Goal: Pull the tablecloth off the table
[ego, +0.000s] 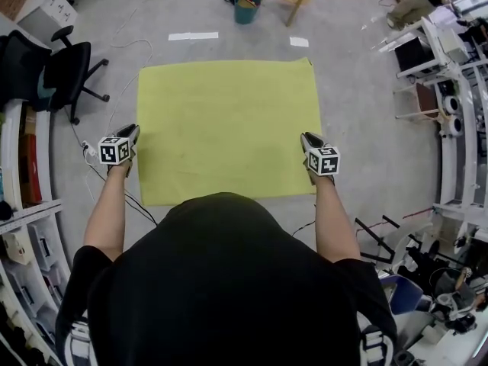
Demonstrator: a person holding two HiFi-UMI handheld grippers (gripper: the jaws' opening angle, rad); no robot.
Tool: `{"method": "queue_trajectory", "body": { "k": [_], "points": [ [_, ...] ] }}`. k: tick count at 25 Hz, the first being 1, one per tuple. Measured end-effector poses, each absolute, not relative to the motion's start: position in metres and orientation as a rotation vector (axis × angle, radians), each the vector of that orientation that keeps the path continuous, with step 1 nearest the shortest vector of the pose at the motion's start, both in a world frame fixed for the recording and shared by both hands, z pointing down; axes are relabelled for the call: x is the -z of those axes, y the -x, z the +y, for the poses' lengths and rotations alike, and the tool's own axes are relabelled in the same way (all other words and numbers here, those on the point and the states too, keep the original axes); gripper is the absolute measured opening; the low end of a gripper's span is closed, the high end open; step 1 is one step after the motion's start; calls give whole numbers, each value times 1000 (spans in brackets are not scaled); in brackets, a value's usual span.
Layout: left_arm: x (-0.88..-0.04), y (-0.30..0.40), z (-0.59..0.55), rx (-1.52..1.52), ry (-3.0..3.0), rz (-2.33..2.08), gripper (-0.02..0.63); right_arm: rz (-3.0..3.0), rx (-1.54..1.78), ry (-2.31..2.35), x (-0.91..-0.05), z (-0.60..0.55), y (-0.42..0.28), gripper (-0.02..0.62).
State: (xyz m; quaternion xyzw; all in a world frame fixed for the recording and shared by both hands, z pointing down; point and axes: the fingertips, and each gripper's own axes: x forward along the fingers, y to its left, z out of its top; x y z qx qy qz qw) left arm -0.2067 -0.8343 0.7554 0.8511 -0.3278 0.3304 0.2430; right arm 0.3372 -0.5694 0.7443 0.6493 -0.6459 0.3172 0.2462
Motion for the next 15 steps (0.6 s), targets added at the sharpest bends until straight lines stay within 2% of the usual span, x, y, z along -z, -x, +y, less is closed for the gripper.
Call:
{"method": "queue_trajectory", "body": {
  "k": [9,15],
  "points": [
    [-828,218,-828,-1058,-2168,-895,141,-1645,-1011,-1714,-814,-544,-390,112],
    [-856,215,-806,-1052,-2039,-868,184,-1544,-1109,-1752,-846,-523,-445,137]
  ]
}}
